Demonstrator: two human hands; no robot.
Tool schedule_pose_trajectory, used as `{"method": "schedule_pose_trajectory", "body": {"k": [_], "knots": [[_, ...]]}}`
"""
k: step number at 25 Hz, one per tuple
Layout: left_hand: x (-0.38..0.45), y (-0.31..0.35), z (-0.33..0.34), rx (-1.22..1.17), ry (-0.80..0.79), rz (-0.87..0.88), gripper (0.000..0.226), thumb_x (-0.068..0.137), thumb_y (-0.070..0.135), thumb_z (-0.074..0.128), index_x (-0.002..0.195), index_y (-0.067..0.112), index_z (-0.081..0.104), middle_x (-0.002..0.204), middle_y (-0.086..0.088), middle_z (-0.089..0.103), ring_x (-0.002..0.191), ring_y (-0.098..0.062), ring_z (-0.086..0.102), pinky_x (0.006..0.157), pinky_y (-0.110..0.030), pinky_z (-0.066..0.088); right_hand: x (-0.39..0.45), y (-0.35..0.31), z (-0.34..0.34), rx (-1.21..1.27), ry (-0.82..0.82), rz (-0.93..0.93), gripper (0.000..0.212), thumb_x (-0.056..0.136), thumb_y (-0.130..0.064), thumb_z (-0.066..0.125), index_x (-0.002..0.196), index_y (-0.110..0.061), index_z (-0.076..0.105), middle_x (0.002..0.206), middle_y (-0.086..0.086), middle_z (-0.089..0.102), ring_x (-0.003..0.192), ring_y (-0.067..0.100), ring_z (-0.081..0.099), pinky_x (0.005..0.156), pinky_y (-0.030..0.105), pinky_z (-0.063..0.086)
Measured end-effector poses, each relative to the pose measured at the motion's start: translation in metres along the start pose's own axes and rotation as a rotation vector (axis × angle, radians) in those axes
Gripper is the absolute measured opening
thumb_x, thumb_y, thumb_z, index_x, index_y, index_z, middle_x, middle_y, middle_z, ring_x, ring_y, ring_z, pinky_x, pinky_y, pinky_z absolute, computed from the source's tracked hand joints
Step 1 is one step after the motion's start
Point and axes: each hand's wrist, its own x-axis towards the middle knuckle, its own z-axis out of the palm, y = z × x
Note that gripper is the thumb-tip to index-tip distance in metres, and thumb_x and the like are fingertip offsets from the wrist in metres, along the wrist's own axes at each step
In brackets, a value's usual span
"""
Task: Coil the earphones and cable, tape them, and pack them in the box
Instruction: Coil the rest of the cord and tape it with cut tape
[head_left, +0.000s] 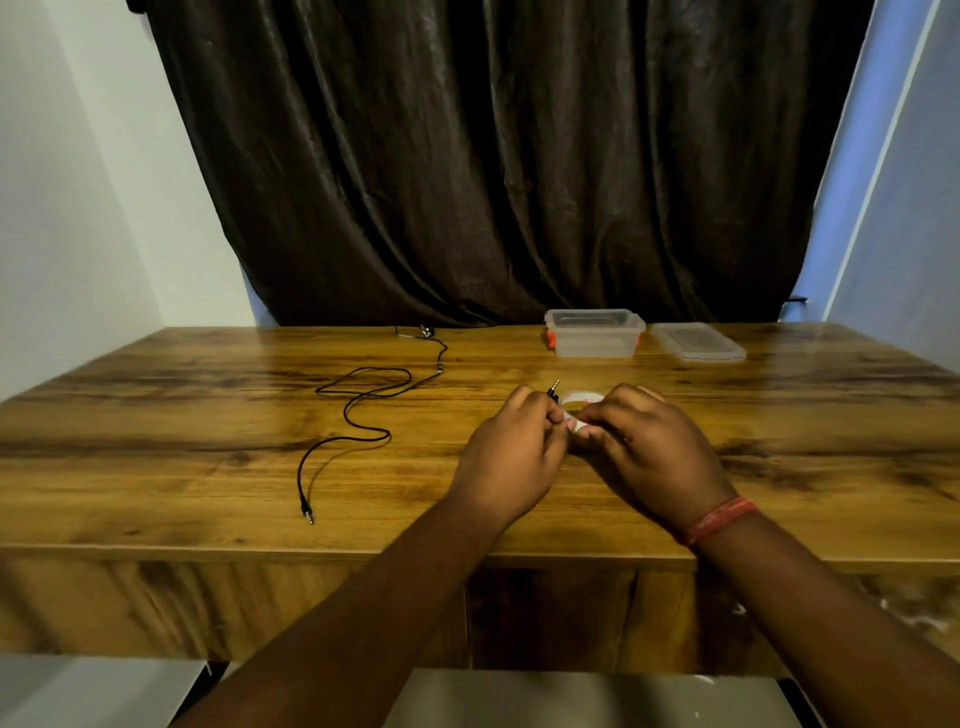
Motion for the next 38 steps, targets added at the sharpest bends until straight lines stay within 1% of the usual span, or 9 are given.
{"method": "schedule_pose_trajectory", "body": {"k": [3,8,14,18,21,28,34,36,38], "knots": [[-0.001,0.002,0.0,0.045,-0.023,0.054,0.009,0.096,0.031,0.05,0.098,0.023,0.054,0.1,0.006,0.051,0.079,-0.014,0.055,0.068,-0.04,0.05,0.0,0.001,0.001,-0.003,0.009,-0.003,0.029,0.092,-0.036,0.052,0.106,-0.02,0.071,0.094,-0.004,0.062,0.09,0.018,0.056,0.073,0.033,0.046],[-0.001,-0.001,-0.001,0.003,-0.02,0.03,0.006,0.093,0.028,0.053,0.089,0.025,0.052,0.093,0.008,0.05,0.077,-0.014,0.053,0.068,-0.041,0.05,0.0,0.004,0.003,0.053,0.005,0.002,0.032,0.092,-0.039,0.048,0.107,-0.02,0.07,0.096,-0.003,0.062,0.092,0.02,0.057,0.076,0.039,0.049],[-0.001,-0.001,0.004,0.006,-0.005,0.002,0.018,0.097,0.041,0.05,0.103,0.026,0.055,0.103,0.01,0.049,0.081,-0.01,0.056,0.069,-0.035,0.052,0.0,0.005,0.003,0.051,0.006,0.018,0.023,0.091,-0.028,0.059,0.109,-0.018,0.07,0.096,-0.002,0.062,0.091,0.019,0.057,0.073,0.035,0.049],[-0.002,-0.002,0.004,0.041,-0.001,0.051,0.018,0.098,0.037,0.05,0.106,0.023,0.055,0.106,0.006,0.051,0.082,-0.014,0.058,0.069,-0.038,0.053,0.0,0.003,0.003,0.026,0.009,-0.006,0.023,0.09,-0.025,0.063,0.11,-0.016,0.071,0.097,0.0,0.064,0.089,0.02,0.059,0.071,0.032,0.047],[-0.003,-0.001,0.002,0.075,0.005,0.078,0.013,0.098,0.031,0.049,0.106,0.022,0.056,0.107,0.005,0.051,0.081,-0.015,0.058,0.07,-0.039,0.053,-0.001,0.003,0.002,0.028,0.023,-0.026,0.024,0.09,-0.025,0.062,0.109,-0.014,0.071,0.096,0.001,0.065,0.089,0.022,0.059,0.071,0.034,0.048],[-0.002,0.0,0.001,0.095,0.009,0.109,0.01,0.093,0.03,0.053,0.096,0.021,0.054,0.097,0.003,0.052,0.074,-0.019,0.057,0.064,-0.041,0.051,0.0,0.003,0.003,0.026,0.013,-0.051,0.024,0.092,-0.03,0.058,0.107,-0.016,0.07,0.095,0.0,0.064,0.088,0.021,0.06,0.071,0.035,0.049],[0.0,-0.001,-0.001,0.022,0.041,-0.018,0.005,0.089,0.027,0.053,0.09,0.022,0.053,0.093,0.006,0.051,0.075,-0.013,0.053,0.064,-0.035,0.048,0.0,0.005,0.009,0.083,0.037,0.039,0.012,0.095,-0.022,0.058,0.102,-0.022,0.068,0.095,-0.007,0.058,0.09,0.016,0.054,0.08,0.035,0.039],[0.002,-0.004,-0.002,-0.058,0.074,-0.1,0.002,0.088,0.023,0.055,0.087,0.021,0.055,0.09,0.008,0.052,0.074,-0.007,0.051,0.063,-0.028,0.045,0.001,0.011,0.01,0.237,0.072,0.115,0.011,0.096,-0.016,0.057,0.098,-0.022,0.067,0.095,-0.007,0.058,0.092,0.017,0.054,0.08,0.036,0.042],[0.004,-0.007,-0.003,-0.27,0.078,-0.223,0.002,0.09,0.018,0.055,0.089,0.018,0.056,0.093,0.001,0.057,0.071,-0.008,0.056,0.06,-0.025,0.049,0.003,0.014,0.009,0.408,0.103,0.174,0.016,0.097,-0.009,0.056,0.093,-0.022,0.064,0.093,-0.007,0.057,0.092,0.014,0.055,0.08,0.03,0.043]]}}
